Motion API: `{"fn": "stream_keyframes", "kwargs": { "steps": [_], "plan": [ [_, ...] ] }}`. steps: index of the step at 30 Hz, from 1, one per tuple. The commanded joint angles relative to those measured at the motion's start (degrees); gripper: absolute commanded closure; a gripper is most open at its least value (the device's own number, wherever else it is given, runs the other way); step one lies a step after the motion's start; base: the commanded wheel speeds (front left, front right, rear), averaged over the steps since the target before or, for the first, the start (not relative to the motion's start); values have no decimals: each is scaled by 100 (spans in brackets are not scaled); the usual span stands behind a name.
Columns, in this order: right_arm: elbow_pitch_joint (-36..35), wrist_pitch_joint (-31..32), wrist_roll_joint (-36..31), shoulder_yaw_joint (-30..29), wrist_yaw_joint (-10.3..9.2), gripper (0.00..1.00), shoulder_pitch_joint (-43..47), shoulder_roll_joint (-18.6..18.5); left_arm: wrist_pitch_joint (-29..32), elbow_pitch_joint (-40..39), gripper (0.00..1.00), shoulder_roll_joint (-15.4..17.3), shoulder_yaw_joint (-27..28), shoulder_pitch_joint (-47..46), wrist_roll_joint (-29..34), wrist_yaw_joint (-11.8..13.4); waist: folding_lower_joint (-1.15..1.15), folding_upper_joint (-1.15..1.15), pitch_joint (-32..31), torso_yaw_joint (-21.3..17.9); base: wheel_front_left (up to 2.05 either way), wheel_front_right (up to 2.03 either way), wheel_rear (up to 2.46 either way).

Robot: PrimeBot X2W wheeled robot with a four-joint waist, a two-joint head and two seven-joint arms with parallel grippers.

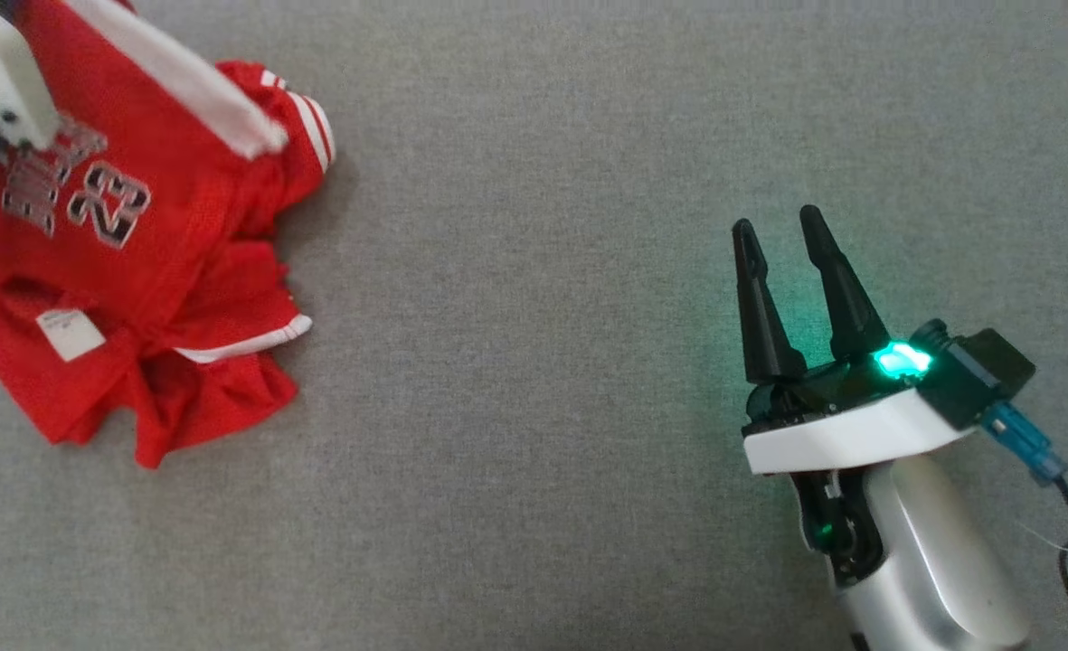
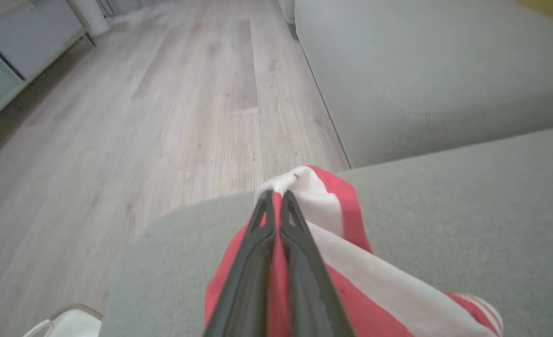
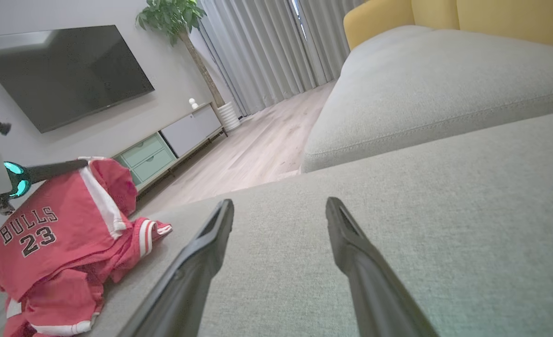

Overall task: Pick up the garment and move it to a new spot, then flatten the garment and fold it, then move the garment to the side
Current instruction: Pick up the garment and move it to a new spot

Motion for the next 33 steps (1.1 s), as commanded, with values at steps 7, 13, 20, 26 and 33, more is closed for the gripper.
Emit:
{"fn": "stream_keyframes", "kwargs": {
  "steps": [7, 13, 20, 26, 33],
  "plan": [
    [-68, -61, 148, 71, -4, 0, 117, -1, -685, -461, 100, 355, 443, -325, -36, 43, 0, 0, -565, 140, 0, 0, 0],
    [-19, -61, 245, 59, -4, 0, 212, -1, -982, -1256, 100, 221, 530, -120, -154, 165, 0, 0, -927, 156, 0, 0, 0],
    [-60, -61, 324, 43, -4, 0, 247, -1, -986, -2530, 100, -106, 531, 356, -367, 563, 0, 0, -1231, -104, 0, 0, 0],
    [-148, -61, 427, 58, -4, 0, 190, -1, -898, -3451, 100, -576, 334, 673, -428, 978, 0, 0, -1269, -563, 0, 0, 0],
    [-383, -61, 654, 177, -4, 0, -12, -1, -784, -3718, 100, -1115, 24, 620, -349, 1277, 0, 0, -991, -1304, 0, 0, 0]
  ]
}}
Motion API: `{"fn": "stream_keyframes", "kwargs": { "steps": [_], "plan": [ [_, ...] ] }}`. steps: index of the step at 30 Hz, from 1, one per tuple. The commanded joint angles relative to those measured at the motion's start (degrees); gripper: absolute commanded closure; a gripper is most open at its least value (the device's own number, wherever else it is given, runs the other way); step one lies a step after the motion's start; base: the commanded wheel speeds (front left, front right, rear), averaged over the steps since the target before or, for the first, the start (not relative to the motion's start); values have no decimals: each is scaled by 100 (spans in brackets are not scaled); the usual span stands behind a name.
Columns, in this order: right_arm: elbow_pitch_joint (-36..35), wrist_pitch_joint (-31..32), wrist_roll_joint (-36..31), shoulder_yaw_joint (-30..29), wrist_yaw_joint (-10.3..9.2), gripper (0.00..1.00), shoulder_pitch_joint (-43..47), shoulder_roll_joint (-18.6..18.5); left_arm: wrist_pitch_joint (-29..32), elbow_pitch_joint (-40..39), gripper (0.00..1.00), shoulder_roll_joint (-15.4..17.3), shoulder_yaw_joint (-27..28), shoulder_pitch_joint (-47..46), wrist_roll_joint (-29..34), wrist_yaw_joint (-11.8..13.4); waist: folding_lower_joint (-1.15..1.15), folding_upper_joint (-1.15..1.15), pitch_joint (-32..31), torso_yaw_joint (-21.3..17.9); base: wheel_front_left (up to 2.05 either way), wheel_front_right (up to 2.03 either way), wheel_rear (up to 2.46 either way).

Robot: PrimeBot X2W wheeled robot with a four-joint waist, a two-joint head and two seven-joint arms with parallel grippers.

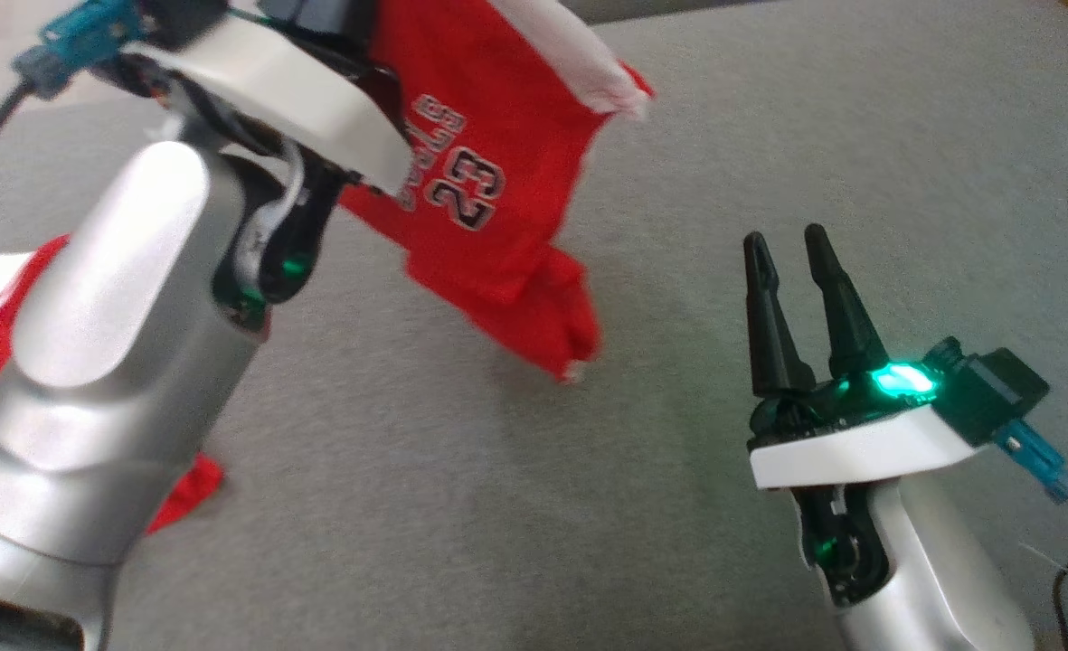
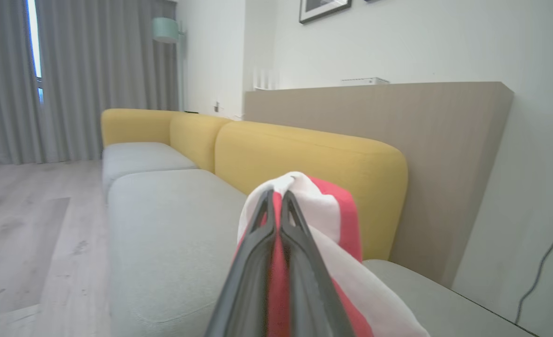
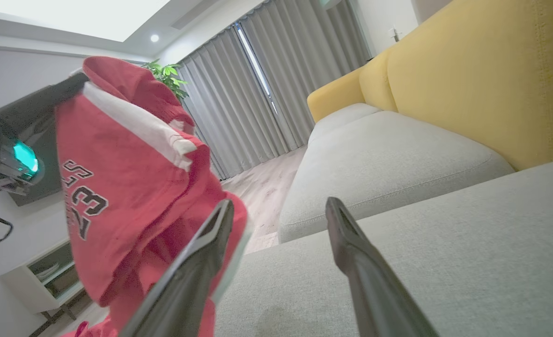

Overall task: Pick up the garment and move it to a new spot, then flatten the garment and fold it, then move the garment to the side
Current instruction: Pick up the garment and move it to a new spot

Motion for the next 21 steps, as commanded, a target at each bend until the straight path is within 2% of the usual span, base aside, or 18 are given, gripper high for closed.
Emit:
{"fn": "stream_keyframes", "kwargs": {
  "steps": [1, 8, 13, 15, 21],
  "plan": [
    [-285, -61, 111, 185, -4, 0, -287, -1, 45, -128, 100, 99, 156, -387, 88, 56, 0, 0, 269, -502, 0, 0, 0],
    [-492, -61, 387, 365, -4, 0, -448, -1, 99, 404, 100, -9, -20, -696, 293, 49, 0, 0, 647, -1234, 0, 0, 0],
    [-599, -61, 561, 453, -4, 0, -498, -1, -179, 1069, 100, -204, -61, -995, 434, -7, 0, 0, 845, -1669, 0, 0, 0],
    [-620, -61, 591, 459, -4, 0, -500, -1, -478, 1350, 0, -319, -17, -1141, 501, -22, 0, 0, 870, -1746, 0, 0, 0],
    [-602, -61, 516, 350, -4, 0, -427, -1, -1178, 2003, 0, -489, 120, -1357, 515, -184, 0, 0, 784, -1591, 0, 0, 0]
  ]
}}
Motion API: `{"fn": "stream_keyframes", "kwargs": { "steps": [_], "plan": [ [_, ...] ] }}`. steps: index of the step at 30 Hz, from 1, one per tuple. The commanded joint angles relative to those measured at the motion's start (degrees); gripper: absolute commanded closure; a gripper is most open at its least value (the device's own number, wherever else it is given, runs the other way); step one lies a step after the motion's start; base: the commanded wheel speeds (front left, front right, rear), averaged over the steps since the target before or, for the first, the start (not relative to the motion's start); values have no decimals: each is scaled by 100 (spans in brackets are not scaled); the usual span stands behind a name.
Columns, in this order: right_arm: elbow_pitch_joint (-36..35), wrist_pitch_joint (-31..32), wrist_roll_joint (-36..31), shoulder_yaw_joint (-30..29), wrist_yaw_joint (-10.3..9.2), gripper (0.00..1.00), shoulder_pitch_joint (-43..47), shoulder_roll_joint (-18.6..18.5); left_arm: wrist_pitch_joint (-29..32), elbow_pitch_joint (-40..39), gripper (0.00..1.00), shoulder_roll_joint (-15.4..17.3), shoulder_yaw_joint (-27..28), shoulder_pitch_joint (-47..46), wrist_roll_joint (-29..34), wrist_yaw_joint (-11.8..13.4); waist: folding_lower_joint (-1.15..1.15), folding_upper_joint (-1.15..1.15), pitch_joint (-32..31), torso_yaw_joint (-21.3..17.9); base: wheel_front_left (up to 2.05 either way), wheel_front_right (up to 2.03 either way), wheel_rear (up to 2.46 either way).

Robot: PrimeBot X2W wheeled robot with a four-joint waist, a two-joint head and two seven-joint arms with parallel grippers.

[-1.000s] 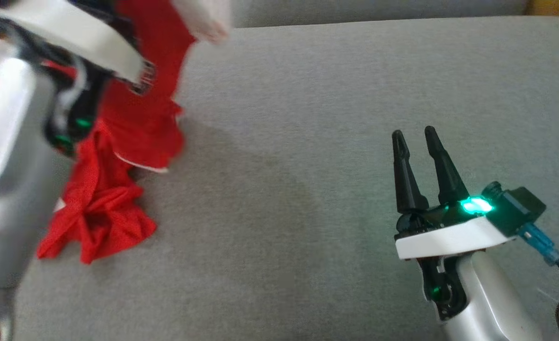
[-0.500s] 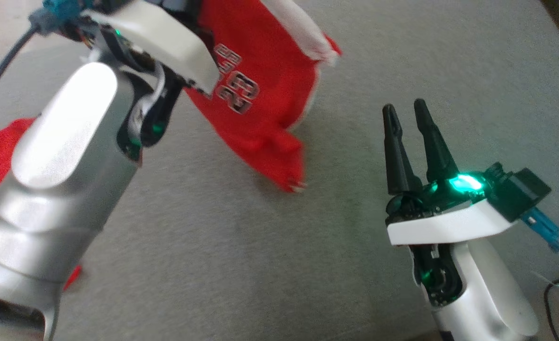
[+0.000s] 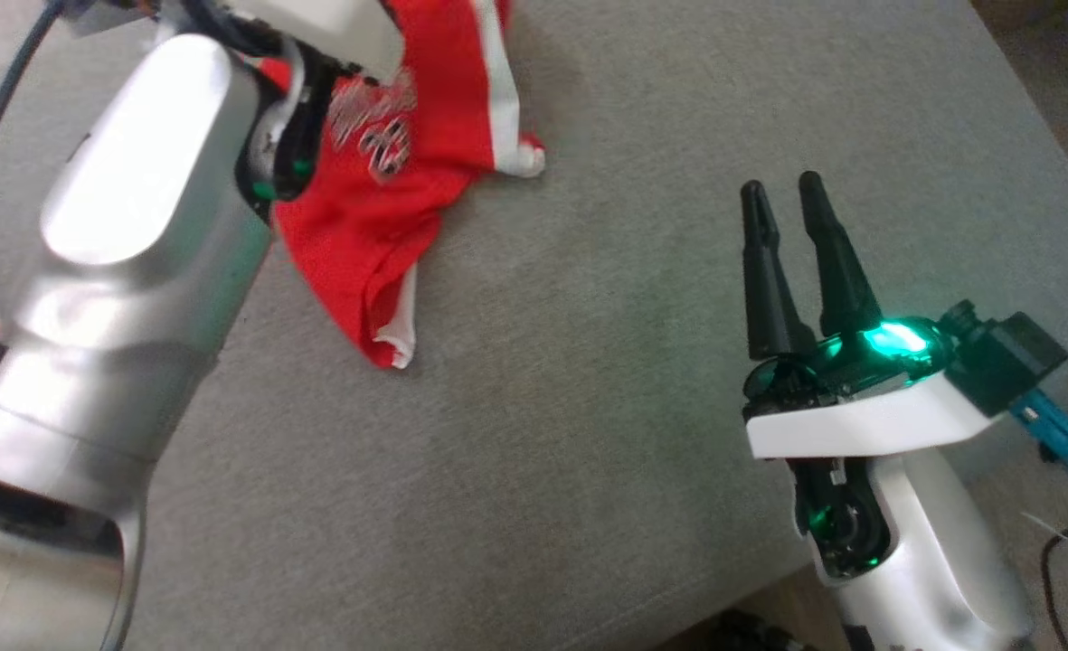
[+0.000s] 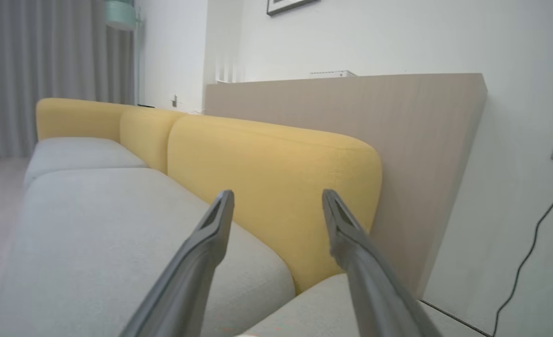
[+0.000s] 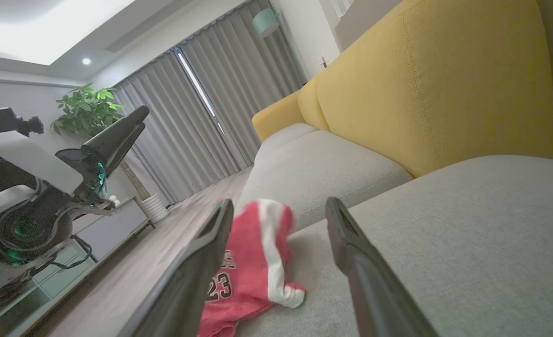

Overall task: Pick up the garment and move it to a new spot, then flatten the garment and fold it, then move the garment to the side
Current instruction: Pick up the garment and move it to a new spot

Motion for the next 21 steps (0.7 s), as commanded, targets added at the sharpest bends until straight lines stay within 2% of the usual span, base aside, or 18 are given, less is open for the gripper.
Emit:
{"fn": "stream_keyframes", "kwargs": {
  "steps": [1, 5, 6, 9, 15, 21],
  "plan": [
    [-195, -61, -65, 66, -4, 0, -63, -1, -112, -82, 0, 196, 254, -264, 39, -34, -1, 0, -93, 176, 0, 0, 0],
    [-133, -61, -239, -93, -4, 0, 17, -1, -469, 6, 0, 358, 280, -33, 46, -182, -1, 0, -243, 593, 0, 0, 0],
    [-91, -61, -340, -198, -4, 0, 71, -1, -639, -53, 0, 476, 275, 187, 57, -236, -1, 0, -336, 840, 0, 0, 0],
    [-24, -61, -497, -358, -4, 0, 165, -1, -869, -233, 0, 718, 244, 612, 189, -201, -1, 0, -479, 1223, 0, 0, 0],
    [133, -61, -763, -619, -4, 0, 379, -1, -1104, -852, 0, 1089, 292, 1981, 334, 79, -1, 0, -774, 1868, 0, 0, 0],
    [318, -61, -955, -759, -4, 0, 574, -1, -1143, -1615, 0, 1093, 621, 3524, 490, 504, -1, 0, -978, 2313, 0, 0, 0]
  ]
}}
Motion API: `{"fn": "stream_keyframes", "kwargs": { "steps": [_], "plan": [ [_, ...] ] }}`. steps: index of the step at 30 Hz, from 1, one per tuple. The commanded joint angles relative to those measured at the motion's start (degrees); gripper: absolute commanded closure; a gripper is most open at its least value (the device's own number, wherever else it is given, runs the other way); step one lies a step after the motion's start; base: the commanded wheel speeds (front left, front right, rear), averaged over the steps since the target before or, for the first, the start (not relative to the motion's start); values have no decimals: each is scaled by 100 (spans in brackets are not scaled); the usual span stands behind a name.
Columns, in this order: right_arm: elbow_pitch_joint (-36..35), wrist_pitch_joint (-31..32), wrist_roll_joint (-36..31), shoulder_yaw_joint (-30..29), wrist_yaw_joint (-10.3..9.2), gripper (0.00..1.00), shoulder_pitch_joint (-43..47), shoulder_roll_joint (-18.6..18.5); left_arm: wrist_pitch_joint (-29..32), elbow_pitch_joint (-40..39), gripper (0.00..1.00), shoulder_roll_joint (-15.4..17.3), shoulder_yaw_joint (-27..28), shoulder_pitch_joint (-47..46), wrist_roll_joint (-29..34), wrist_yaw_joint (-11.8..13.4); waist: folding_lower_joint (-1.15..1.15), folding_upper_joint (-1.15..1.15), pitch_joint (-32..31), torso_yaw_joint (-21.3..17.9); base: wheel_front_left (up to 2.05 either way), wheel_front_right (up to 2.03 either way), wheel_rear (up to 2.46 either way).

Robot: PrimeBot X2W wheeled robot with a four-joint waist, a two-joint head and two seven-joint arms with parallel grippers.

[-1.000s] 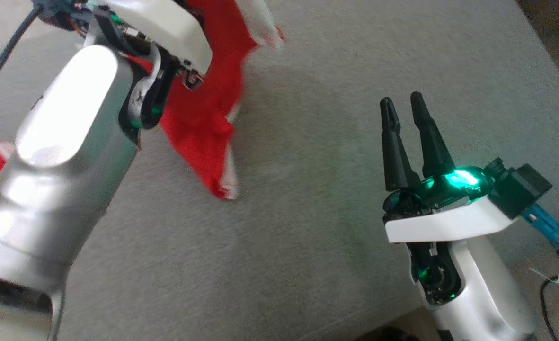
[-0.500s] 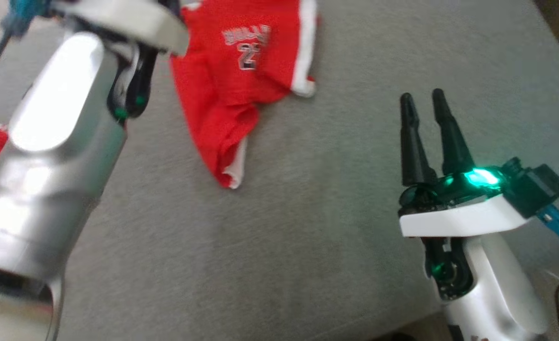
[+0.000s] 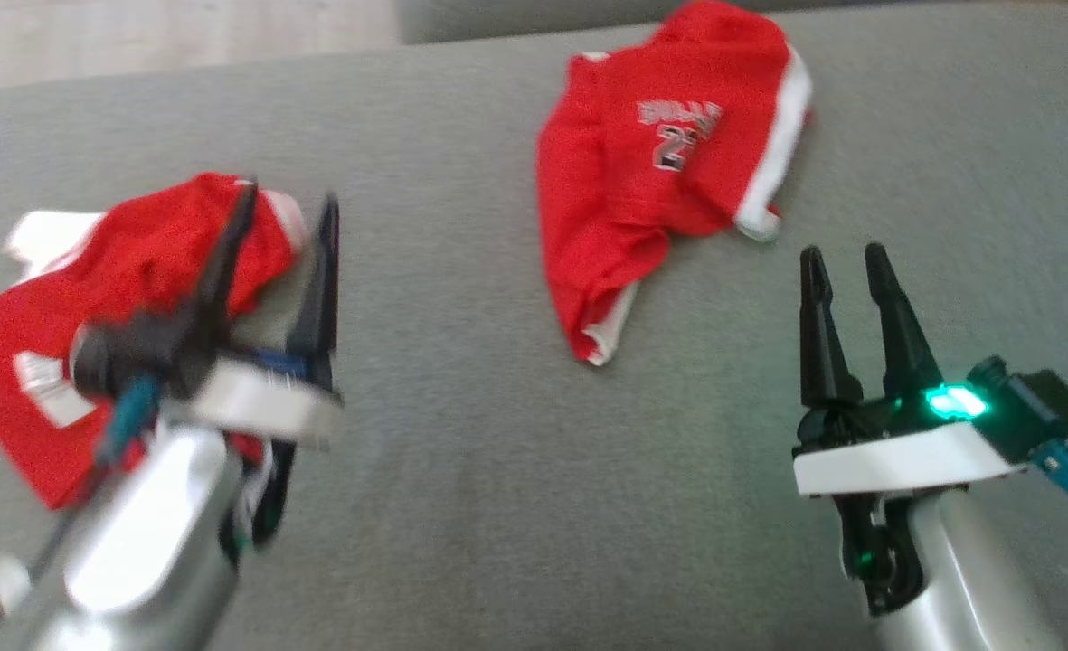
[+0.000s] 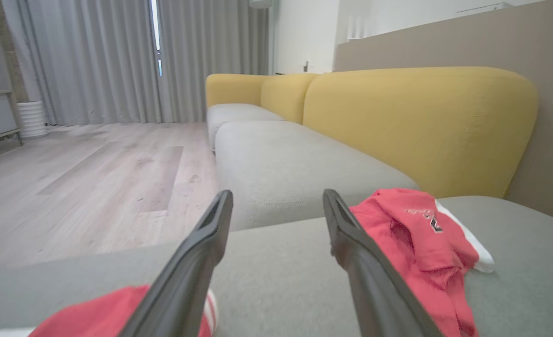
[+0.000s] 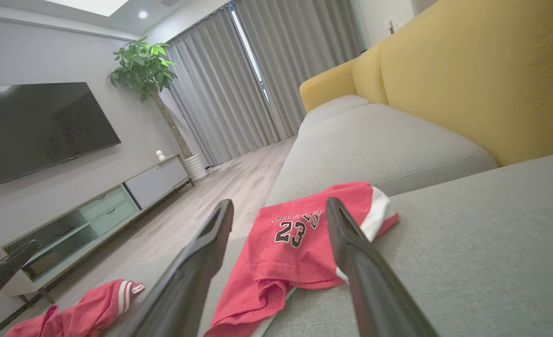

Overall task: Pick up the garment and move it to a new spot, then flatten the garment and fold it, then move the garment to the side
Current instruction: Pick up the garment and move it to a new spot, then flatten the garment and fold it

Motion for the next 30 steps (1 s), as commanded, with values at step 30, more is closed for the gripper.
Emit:
{"fn": "stream_keyframes", "kwargs": {
  "steps": [30],
  "plan": [
    [4119, 83, 795, -110, -4, 0, -2174, -6, -53, -490, 0, -1737, 1753, 1463, 1350, -765, 1, 0, 207, 1775, 0, 0, 0]
  ]
}}
